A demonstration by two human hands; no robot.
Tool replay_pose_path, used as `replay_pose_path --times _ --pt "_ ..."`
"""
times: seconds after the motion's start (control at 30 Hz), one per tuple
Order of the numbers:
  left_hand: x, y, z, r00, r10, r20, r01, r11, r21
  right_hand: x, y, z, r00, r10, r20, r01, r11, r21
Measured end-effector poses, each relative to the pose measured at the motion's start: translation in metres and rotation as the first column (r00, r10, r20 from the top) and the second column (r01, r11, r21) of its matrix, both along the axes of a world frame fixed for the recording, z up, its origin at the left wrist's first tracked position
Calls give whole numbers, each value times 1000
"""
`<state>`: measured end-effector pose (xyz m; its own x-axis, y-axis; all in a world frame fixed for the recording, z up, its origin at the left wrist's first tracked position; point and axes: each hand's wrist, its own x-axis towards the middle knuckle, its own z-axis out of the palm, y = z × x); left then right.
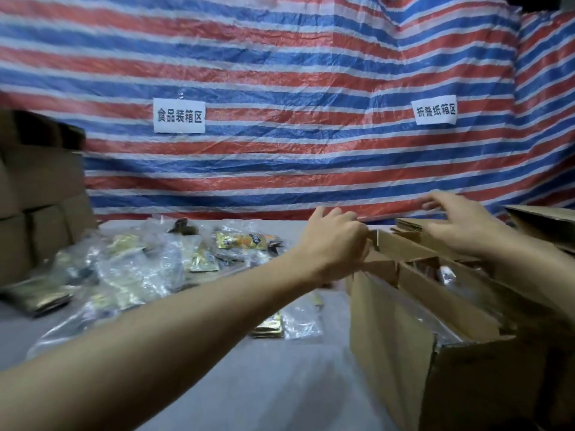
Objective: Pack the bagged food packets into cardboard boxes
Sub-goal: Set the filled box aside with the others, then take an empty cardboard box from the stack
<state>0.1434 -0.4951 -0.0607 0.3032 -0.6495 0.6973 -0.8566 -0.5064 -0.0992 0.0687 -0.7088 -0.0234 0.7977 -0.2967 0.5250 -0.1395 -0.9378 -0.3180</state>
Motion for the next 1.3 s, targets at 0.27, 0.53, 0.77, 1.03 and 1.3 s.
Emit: replay_pose_path --times 0.27,0.53,0.77,1.03,1.3 --pt "-14 183 -37 955 297 12 -296 943 152 14 179 2 899 430 78 -431 902 -9" --pt "-36 346 -88 760 650 -33 -546 664 510 51 335 -96 741 660 -123 -650 751 117" --pt "-15 470 -92 447 894 5 -816 406 412 67 389 -175 720 673 -166 -650 739 178" --pt "15 558 -82 258 966 21 -910 236 341 73 379 -233 758 652 -3 -648 754 104" --pt "13 527 -81 446 895 -1 -888 443 121 67 380 -233 769 639 23 -638 764 100"
